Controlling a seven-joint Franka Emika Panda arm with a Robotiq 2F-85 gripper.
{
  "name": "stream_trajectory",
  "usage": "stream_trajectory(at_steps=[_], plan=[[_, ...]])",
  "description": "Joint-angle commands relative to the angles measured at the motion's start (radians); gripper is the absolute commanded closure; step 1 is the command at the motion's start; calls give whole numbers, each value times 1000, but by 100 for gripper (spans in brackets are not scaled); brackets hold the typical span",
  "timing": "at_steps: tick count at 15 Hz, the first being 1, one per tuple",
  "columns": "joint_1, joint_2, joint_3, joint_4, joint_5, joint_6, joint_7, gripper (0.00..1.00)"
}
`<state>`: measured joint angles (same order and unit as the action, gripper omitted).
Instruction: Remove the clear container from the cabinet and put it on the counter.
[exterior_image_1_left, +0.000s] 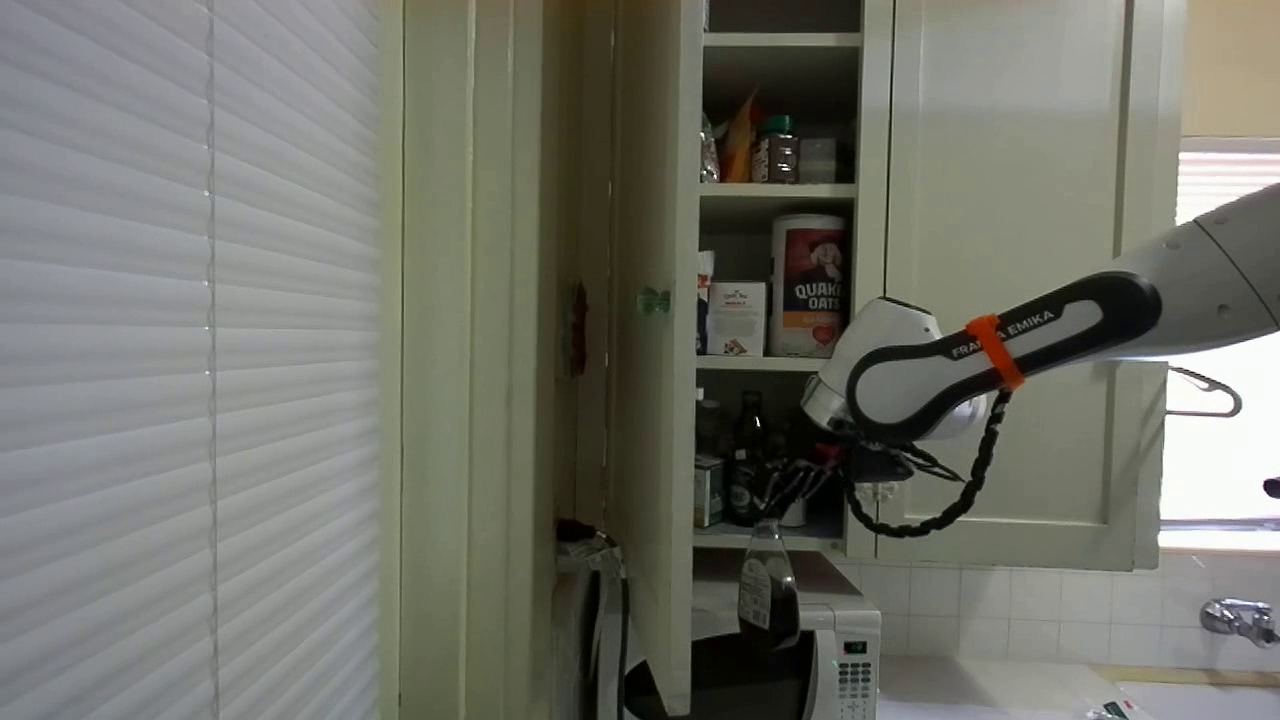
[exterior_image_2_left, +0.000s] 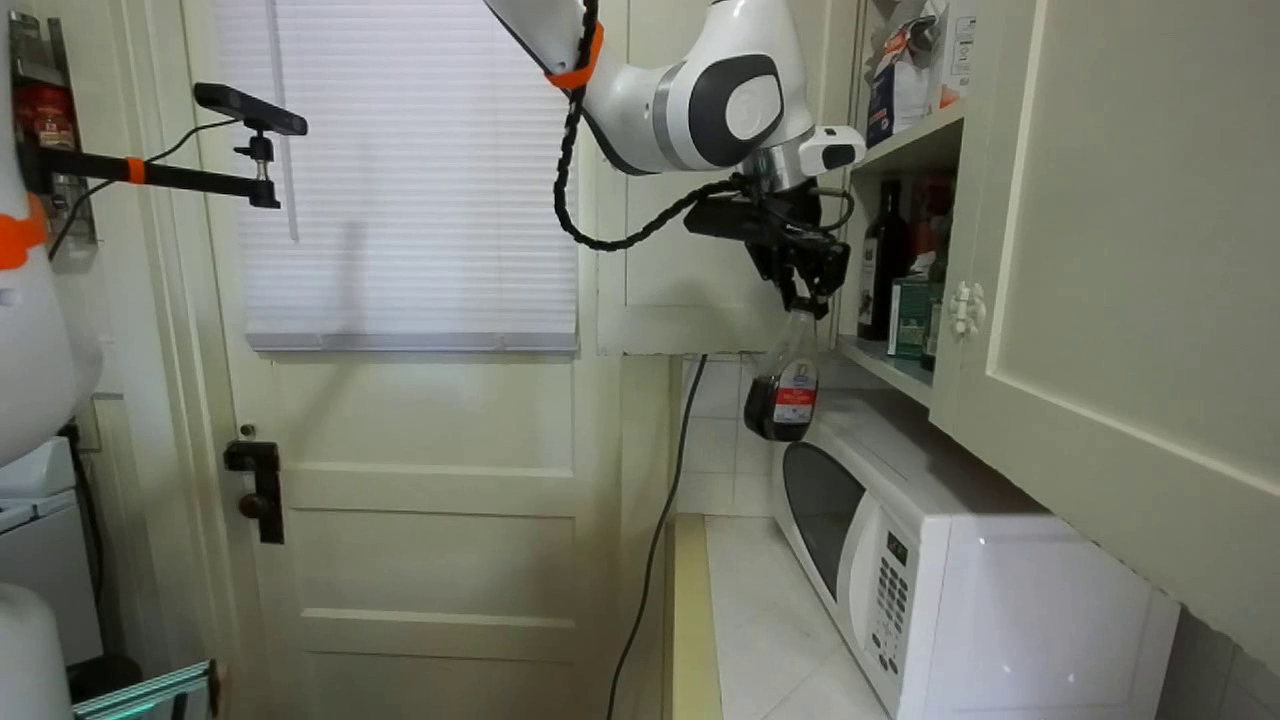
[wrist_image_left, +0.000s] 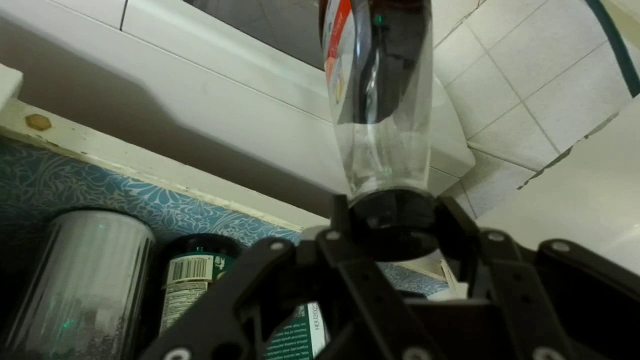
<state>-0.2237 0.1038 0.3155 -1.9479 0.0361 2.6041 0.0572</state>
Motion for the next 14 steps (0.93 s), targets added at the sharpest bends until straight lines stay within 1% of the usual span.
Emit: stream_trajectory(at_steps=[1,3,4,5,6,7,8,10,13,14], plan=[[101,-5,-100,2,19,-3,-12,54],[102,-8,-100,1,19,-3,-12,54],[102,-8,-101,1,18,-3,-12,79],[102,-19,-97,-11,94,-41,-98,79],[113,-28,-107,-26,148,-63,-168,79],[46,-41,-39,-45,216,-94,-266,79],[34,-53,-18,-62,265,-120,-335,79],[5,-71,1,-91,348,-185,-488,79],[-23,-104,-33,-150,391,-290,-708,79],[50,-116,-136,-180,387,-304,-776,79]])
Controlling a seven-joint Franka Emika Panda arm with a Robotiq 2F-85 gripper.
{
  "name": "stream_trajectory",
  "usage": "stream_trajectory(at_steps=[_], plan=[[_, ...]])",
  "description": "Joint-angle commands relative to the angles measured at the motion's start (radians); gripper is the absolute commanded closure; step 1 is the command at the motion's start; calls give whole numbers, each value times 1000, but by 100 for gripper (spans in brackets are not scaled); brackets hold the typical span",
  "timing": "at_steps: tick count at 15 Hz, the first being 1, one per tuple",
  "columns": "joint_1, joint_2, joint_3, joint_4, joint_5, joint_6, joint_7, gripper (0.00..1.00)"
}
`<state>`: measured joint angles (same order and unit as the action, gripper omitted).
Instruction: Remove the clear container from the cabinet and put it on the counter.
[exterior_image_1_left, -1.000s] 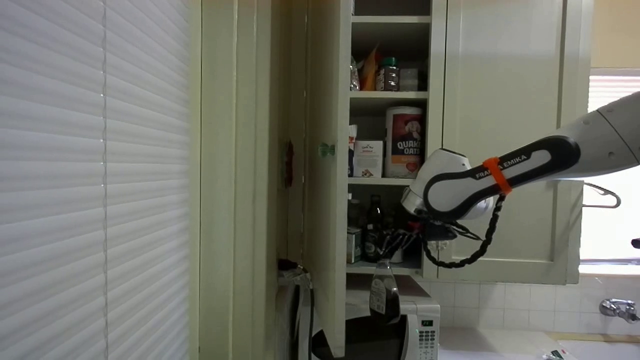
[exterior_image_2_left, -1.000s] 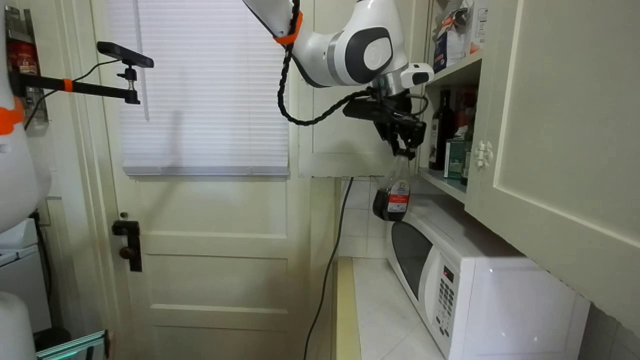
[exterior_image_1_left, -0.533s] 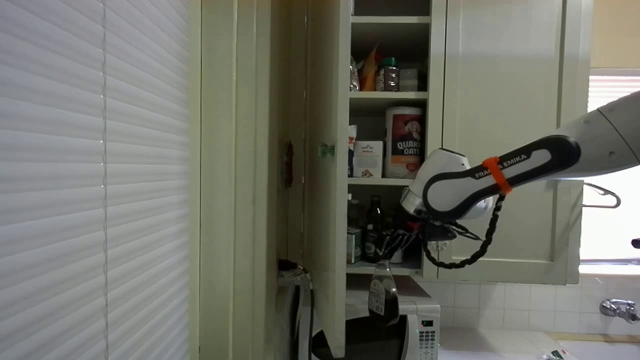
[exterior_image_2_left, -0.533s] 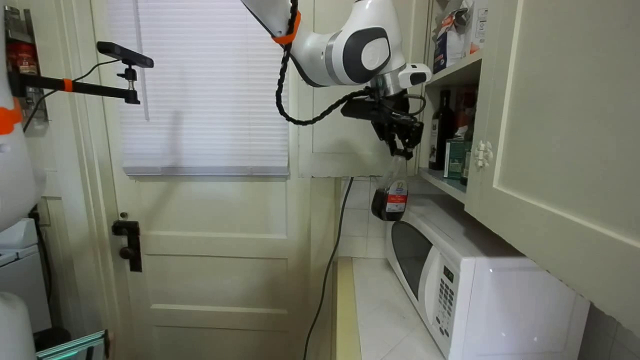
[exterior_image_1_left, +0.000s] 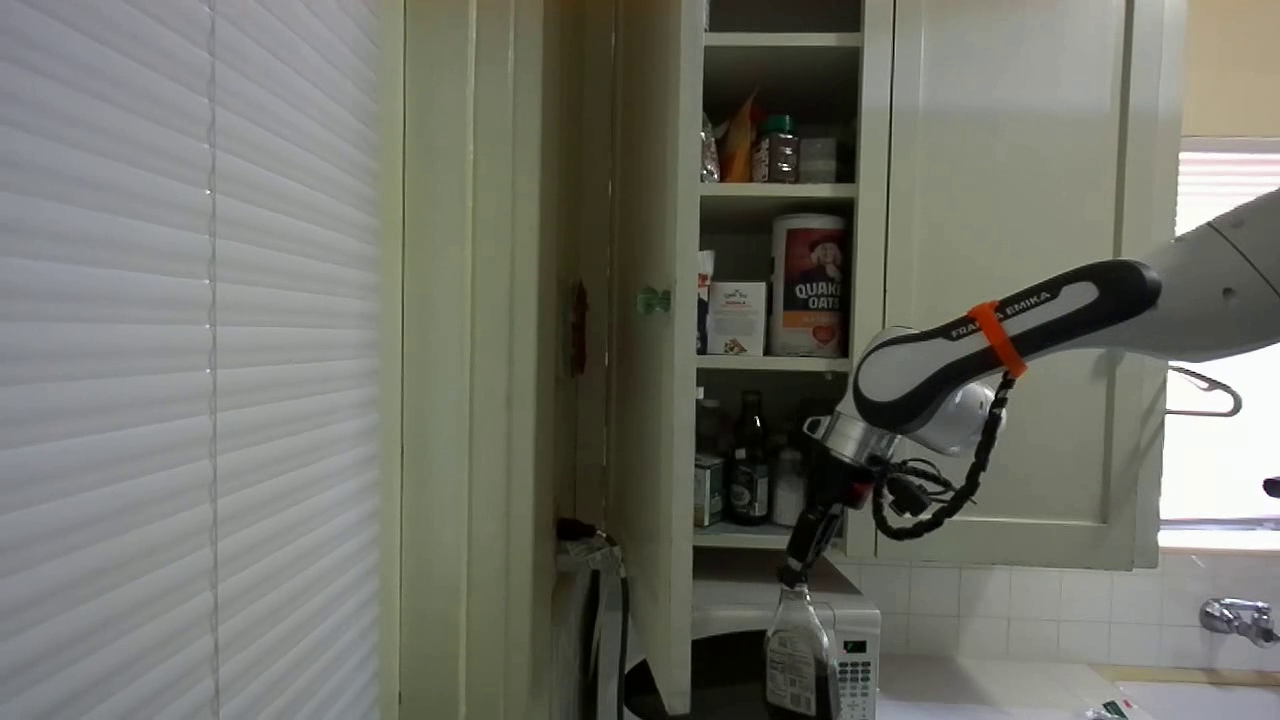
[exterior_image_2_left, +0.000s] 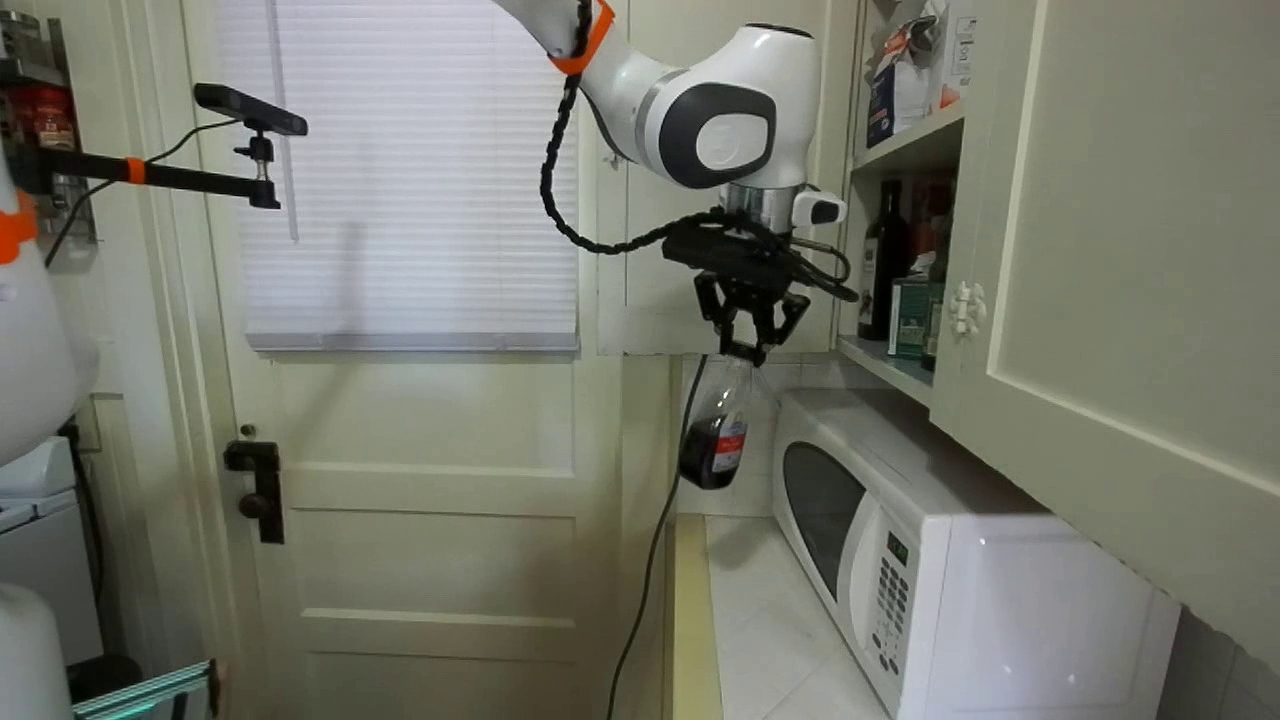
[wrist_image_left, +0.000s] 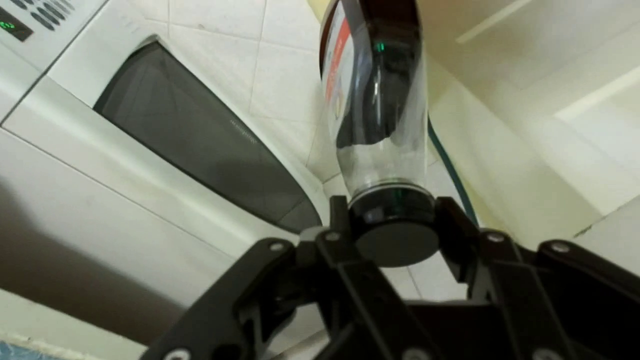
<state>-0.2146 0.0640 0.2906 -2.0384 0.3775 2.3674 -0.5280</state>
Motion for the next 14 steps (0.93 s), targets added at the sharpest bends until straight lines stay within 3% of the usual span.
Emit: stream_trajectory(at_steps=[1,2,3,5,9,10,14], plan=[[42,-82,-137,-113,23,-75,-234,79],[50,-84,-173,-140,-26,-66,-261,79],[86,-30,-173,-70,-2,-54,-187,54],[81,-38,-214,-110,-12,-53,-251,54],[91,-43,-218,-119,-14,-53,-265,54],[95,-45,-218,-119,-14,-53,-265,79],[122,-62,-245,-201,-53,131,-283,79]])
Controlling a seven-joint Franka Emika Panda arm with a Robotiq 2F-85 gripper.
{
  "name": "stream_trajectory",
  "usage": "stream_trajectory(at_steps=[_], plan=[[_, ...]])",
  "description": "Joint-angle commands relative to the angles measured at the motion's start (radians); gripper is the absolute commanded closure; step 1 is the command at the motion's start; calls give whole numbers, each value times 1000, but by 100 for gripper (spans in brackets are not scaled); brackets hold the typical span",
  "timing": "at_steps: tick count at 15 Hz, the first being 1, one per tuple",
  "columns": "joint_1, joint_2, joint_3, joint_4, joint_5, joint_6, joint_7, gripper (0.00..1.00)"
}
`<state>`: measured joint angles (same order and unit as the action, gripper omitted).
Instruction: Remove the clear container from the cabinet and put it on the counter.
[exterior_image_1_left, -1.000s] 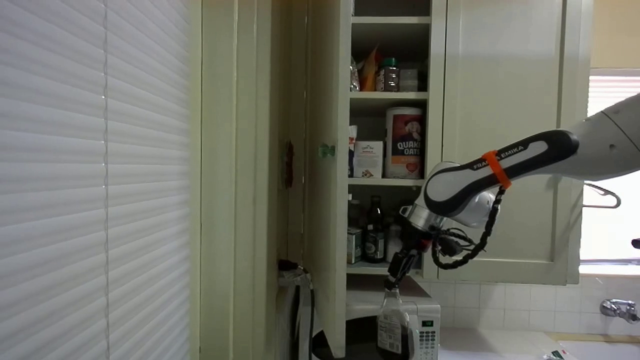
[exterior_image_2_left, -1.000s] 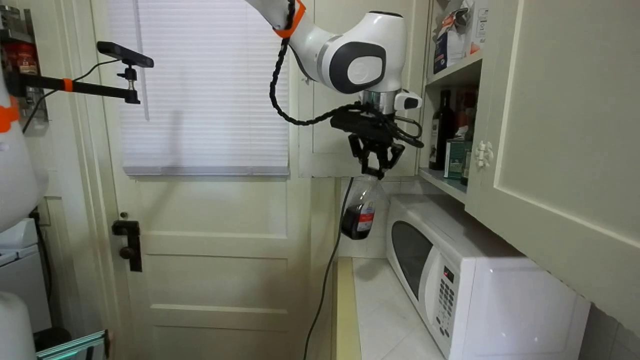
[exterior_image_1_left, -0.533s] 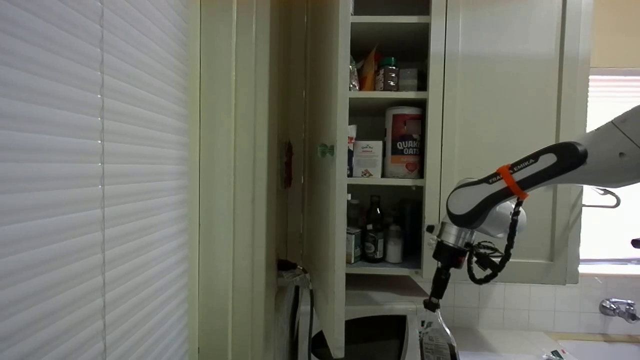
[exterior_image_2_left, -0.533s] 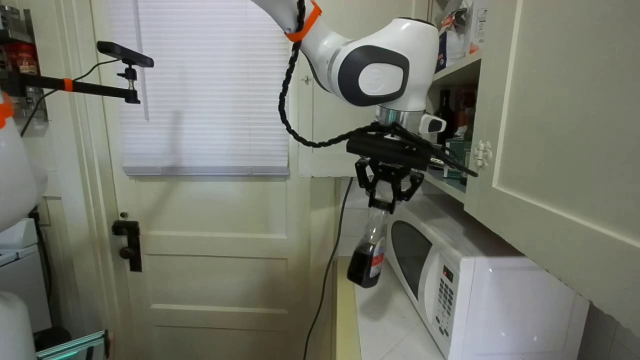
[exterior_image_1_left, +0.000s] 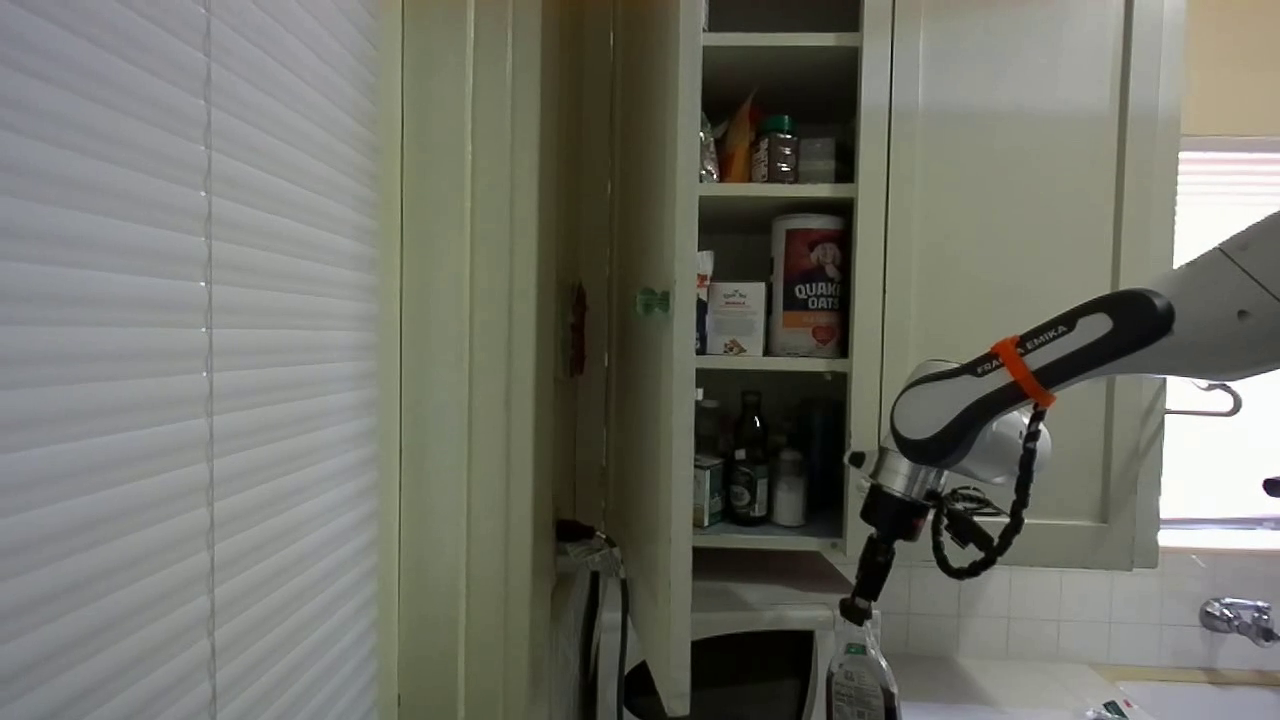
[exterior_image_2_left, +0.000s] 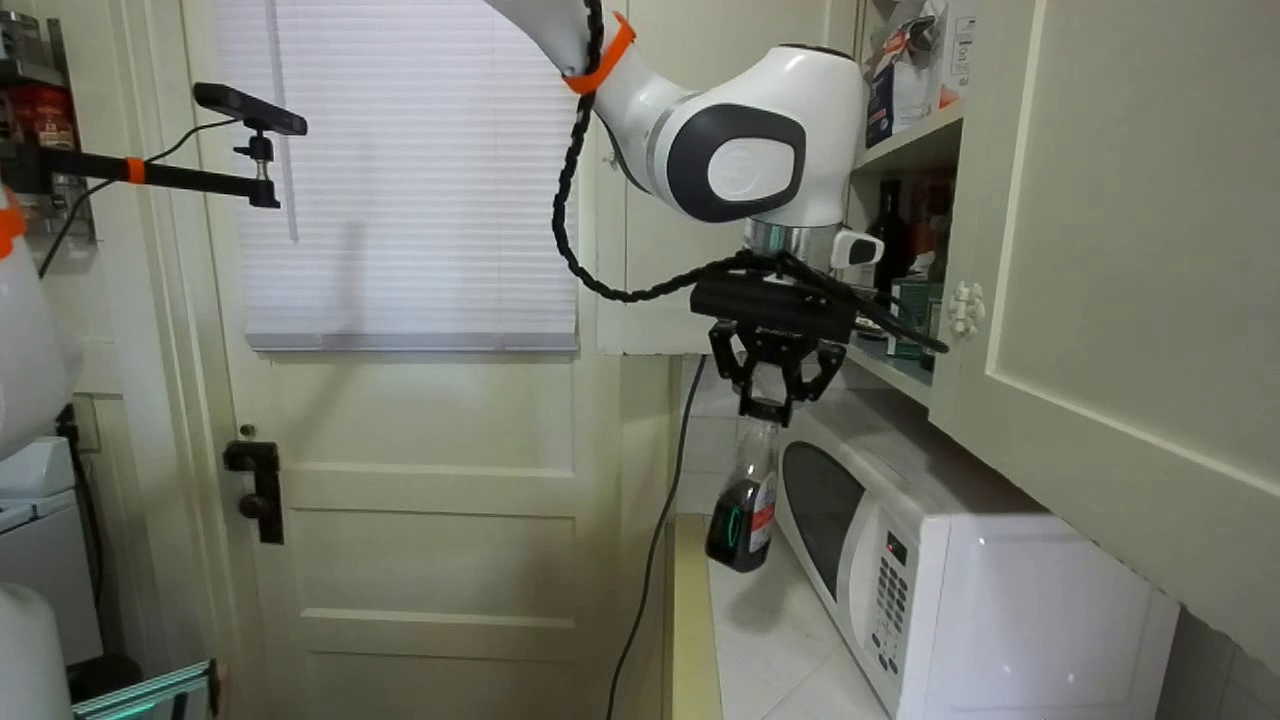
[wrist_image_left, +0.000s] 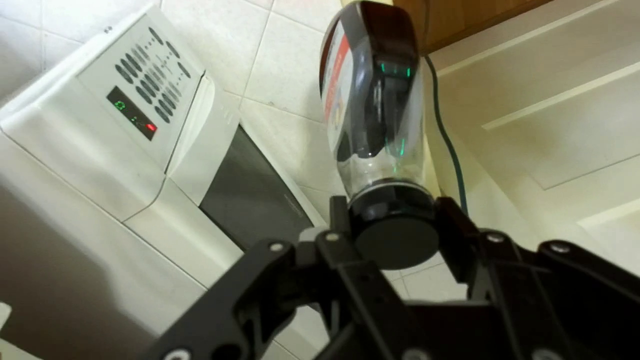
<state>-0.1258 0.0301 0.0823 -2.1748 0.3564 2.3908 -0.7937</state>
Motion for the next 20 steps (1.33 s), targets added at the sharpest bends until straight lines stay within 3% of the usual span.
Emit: stream_trajectory(at_steps=[1,4,8,13,14,19,20], plan=[[35,-33,-46,-85,-41,125,-21,79],[29,-32,-71,-132,-73,154,-46,79],[15,-30,-108,-163,-43,105,-176,79],[14,2,-138,-178,-68,125,-183,79],[12,5,-143,-185,-68,125,-186,54],[15,13,-139,-181,-68,125,-186,54],[15,13,-139,-181,-68,125,-186,79]])
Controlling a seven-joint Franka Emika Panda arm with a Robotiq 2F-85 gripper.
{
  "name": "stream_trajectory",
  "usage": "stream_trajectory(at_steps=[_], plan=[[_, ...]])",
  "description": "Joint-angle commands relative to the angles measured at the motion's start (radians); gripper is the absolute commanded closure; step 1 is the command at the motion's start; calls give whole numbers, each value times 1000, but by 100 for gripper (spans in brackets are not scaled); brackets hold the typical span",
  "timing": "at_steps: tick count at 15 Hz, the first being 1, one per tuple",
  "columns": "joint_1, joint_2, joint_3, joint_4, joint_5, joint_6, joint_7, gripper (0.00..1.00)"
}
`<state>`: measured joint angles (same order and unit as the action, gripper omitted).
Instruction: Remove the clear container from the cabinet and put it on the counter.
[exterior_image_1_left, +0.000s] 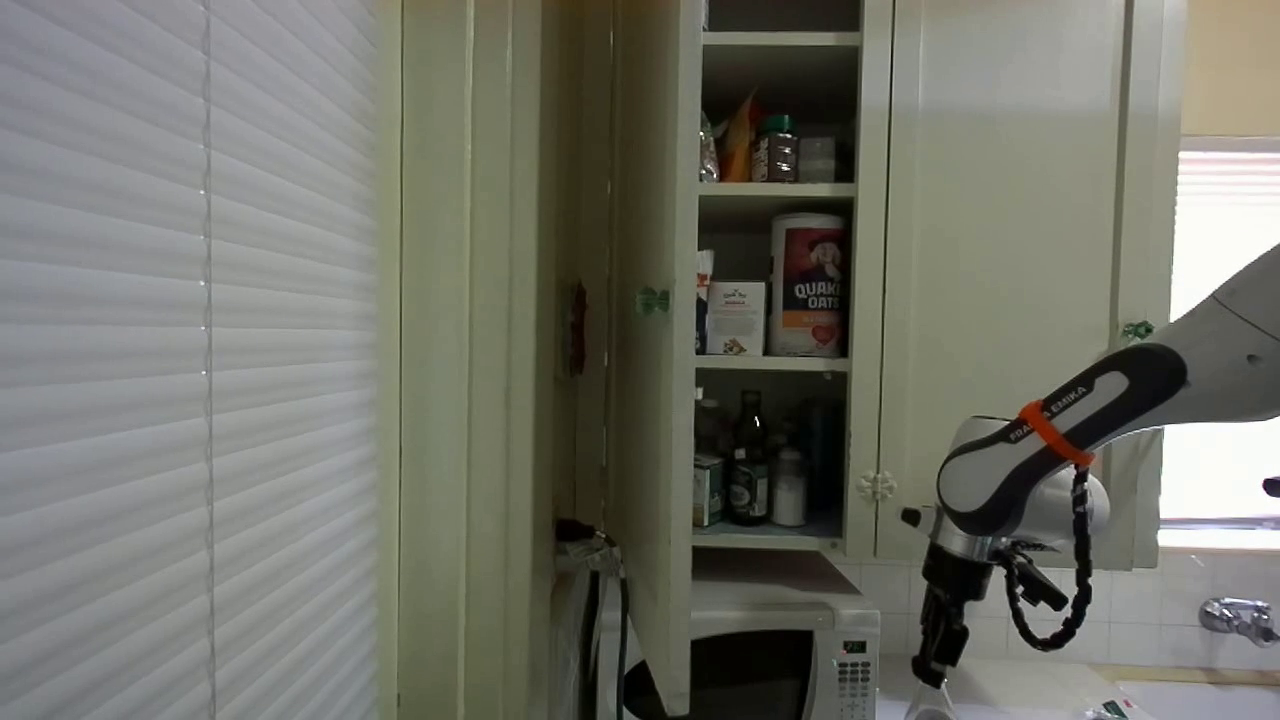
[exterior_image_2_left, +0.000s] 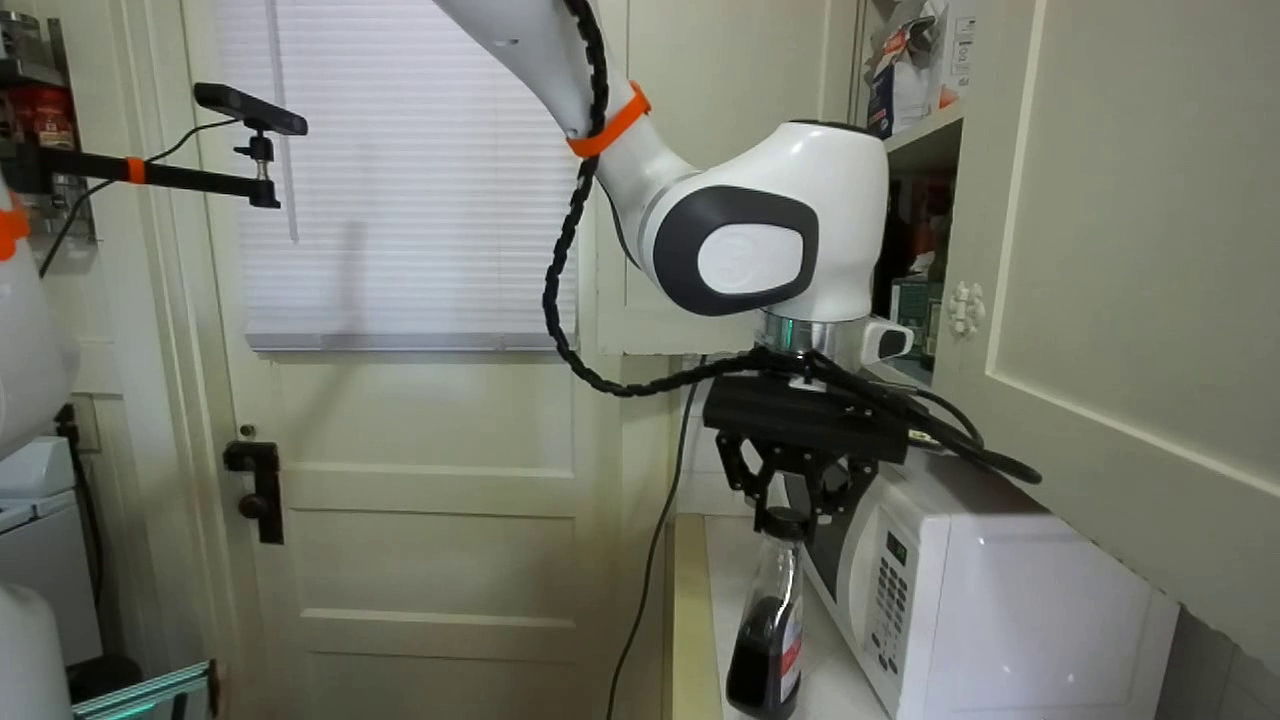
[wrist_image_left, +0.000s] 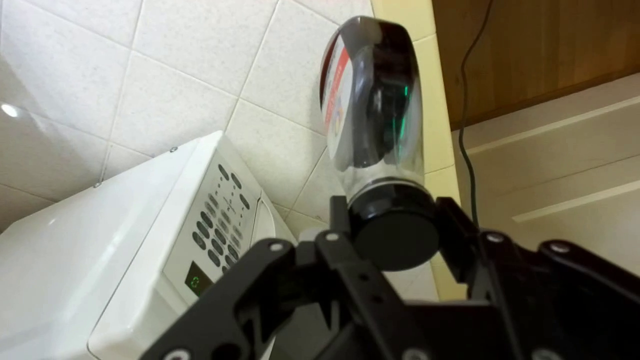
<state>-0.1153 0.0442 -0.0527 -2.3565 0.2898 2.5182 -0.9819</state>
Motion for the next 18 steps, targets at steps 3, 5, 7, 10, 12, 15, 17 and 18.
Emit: stream_trajectory(at_steps=[3,5,7,10,12,15,17,18], plan=[[0,15,-7,-12,-4,40,12,79],[-8,30,-11,-23,3,76,13,79],[-18,47,-13,-30,20,120,23,79],[-37,74,-17,-30,20,174,63,79],[-53,86,-12,-27,41,198,83,79],[-73,111,-3,-22,75,246,110,79],[-81,130,-5,-21,68,281,146,79],[-85,143,-7,-21,58,305,168,79]])
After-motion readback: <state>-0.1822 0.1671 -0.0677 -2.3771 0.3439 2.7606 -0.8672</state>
